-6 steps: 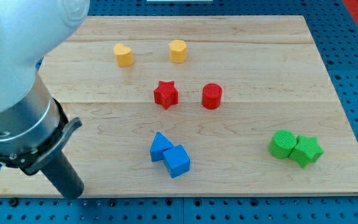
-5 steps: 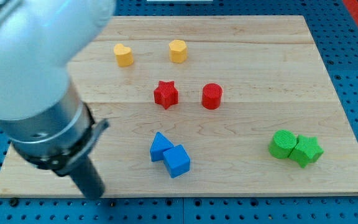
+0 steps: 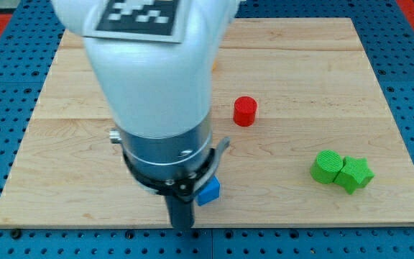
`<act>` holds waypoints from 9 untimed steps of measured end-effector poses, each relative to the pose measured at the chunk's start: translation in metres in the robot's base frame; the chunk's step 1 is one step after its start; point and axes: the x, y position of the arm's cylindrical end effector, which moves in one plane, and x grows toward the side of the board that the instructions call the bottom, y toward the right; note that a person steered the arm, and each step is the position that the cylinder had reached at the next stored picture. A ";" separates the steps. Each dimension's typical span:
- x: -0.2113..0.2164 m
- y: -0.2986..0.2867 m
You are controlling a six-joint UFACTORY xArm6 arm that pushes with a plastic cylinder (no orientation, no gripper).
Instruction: Move the blue cube and blue triangle to the yellow heart
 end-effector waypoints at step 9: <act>-0.059 -0.006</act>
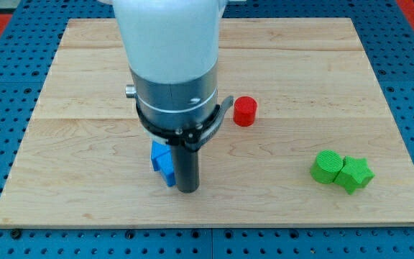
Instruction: Move the blue cube and blue triangle to the yellow heart
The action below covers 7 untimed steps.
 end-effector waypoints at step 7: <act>-0.043 -0.122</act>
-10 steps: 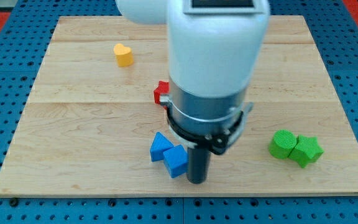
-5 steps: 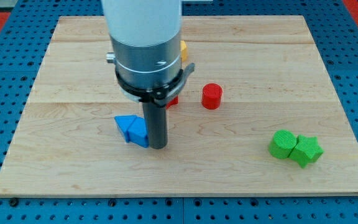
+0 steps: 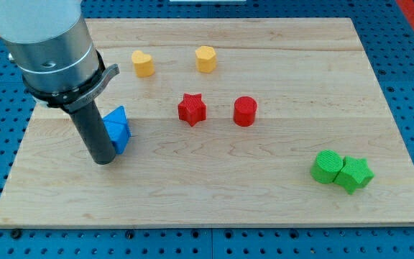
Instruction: Move the blue cube and blue triangle to the yellow heart
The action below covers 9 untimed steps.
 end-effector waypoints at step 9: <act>-0.143 0.044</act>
